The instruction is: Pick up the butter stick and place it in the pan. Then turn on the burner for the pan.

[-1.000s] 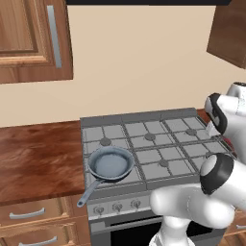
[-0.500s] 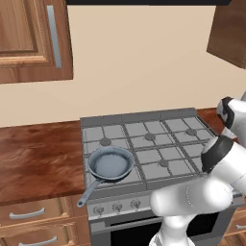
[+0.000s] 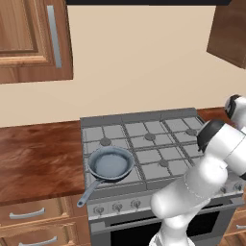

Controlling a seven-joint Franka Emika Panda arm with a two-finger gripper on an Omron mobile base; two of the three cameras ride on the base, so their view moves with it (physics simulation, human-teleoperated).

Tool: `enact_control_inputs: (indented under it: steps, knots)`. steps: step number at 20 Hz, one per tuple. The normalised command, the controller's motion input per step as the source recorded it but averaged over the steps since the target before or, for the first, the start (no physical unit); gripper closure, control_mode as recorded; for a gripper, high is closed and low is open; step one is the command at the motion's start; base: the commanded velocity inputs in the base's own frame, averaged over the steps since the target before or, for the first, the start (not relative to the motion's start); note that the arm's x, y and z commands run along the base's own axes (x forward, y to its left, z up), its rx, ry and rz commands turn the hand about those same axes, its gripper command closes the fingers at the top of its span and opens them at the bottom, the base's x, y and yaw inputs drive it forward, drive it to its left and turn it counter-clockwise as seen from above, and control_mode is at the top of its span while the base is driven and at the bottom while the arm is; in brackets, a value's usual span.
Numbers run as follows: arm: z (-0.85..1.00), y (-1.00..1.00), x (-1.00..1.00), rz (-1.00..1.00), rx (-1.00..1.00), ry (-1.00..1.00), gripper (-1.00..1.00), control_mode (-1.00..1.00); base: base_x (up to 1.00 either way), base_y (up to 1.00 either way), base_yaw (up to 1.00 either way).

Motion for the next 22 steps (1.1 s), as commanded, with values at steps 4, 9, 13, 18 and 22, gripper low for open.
enact_control_inputs:
  steps: [4,9,13,18,22]
  knots:
    - [-0.02,-0.41,0.08,0.06,0.0,0.04,-1.0,-1.0,0.0,0.0,0.0]
    - [-0.05,-0.36,0.03,0.06,0.0,0.03,-1.0,-1.0,0.0,0.0,0.0]
    - [-0.07,-0.34,0.06,0.05,0.01,0.02,-1.0,-1.0,0.0,0.0,0.0]
    - [-0.01,-0.32,0.1,0.03,0.04,0.01,-1.0,-1.0,0.0,0.0,0.0]
    - [0.0,-0.33,0.12,0.03,0.04,0.0,-1.0,-1.0,0.0,0.0,0.0]
